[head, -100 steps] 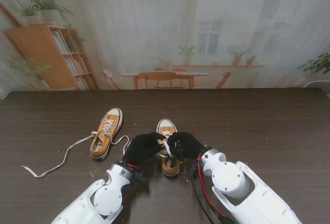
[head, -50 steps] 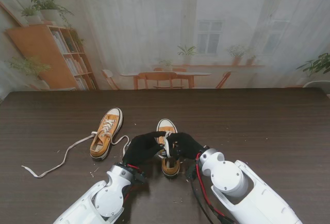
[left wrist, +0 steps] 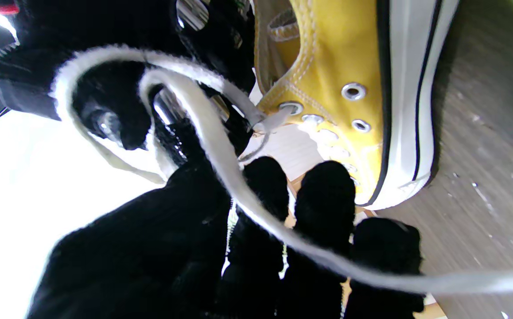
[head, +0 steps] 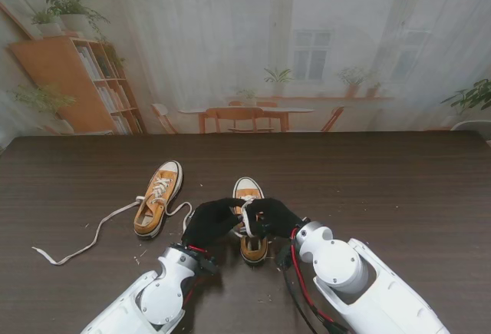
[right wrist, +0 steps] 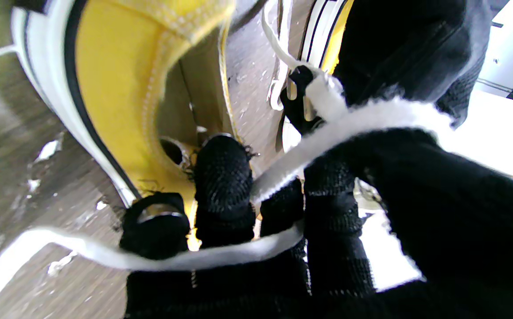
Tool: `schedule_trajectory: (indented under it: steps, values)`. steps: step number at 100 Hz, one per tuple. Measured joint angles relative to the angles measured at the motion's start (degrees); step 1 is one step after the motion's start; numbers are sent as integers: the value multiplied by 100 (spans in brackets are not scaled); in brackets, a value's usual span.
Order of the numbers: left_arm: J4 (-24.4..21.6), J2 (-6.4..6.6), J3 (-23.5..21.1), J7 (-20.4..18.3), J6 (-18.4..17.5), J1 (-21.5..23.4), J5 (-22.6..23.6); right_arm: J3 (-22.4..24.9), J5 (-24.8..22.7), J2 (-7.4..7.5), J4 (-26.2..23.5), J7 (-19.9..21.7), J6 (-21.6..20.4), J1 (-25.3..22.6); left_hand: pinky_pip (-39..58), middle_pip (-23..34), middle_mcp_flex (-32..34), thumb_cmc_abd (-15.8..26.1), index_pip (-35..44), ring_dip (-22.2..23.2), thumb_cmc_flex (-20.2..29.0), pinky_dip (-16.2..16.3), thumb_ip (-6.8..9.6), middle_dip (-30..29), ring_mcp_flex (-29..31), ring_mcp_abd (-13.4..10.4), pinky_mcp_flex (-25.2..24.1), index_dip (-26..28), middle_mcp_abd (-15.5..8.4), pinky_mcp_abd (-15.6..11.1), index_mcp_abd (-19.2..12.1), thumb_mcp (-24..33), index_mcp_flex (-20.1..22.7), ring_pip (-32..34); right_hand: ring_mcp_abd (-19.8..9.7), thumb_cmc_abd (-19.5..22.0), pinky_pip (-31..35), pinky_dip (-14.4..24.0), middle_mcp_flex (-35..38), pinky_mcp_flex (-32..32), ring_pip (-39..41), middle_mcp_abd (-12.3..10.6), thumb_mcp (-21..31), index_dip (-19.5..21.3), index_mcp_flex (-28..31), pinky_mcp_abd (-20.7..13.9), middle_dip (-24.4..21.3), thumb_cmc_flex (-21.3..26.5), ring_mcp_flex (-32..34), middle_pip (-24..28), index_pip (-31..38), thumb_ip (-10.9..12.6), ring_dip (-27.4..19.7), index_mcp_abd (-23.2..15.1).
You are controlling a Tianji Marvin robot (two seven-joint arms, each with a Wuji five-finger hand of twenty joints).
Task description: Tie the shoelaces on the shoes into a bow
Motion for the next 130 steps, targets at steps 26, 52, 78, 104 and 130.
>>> schedule_trajectory:
  steps: [26,52,78,104,130]
  values:
    - [83,-22,70,100,-6,-74,18,18,7,57,17,161,-32,13,-20,-113,123,-312,1156,0,194,0,-146,0,58,136,10,6,152,4,0,-224,156,-5,0,21,0,0,0,0,0,0,0,0,0,0,0,3,0,0,43,0,0,102]
    - [142,-42,121,194,7,-141,110,19,25,75,47,167,-52,19,-54,-149,203,-500,3067,0,328,0,-167,-48,58,188,15,237,210,87,0,-298,148,-68,1,38,0,0,0,0,0,0,0,0,0,0,0,3,0,0,69,0,0,181]
    - [146,-52,96,259,70,-140,252,-2,27,59,55,44,-55,12,-55,-66,175,-496,3756,0,321,-2,-167,-55,59,135,71,771,153,132,-5,-298,-218,-68,1,38,0,0,0,-9,0,0,0,0,0,0,0,3,0,-2,5,0,0,131]
    - [103,-68,-60,320,199,-37,305,31,23,-31,32,-170,-57,-39,-55,90,2,-495,3990,0,320,-3,-167,-55,59,111,70,1162,99,133,-6,-335,-553,-68,1,45,0,0,0,-54,-8,0,0,2,0,0,0,3,0,-3,-60,0,0,43]
    - [102,-65,-90,317,240,-22,252,32,25,-34,30,-171,-54,-40,-56,148,-49,-432,3849,0,321,-3,-167,-55,59,70,64,1174,82,133,-6,-338,-606,-68,1,46,0,0,0,-60,-62,0,0,5,0,0,0,3,0,-3,-61,0,0,41]
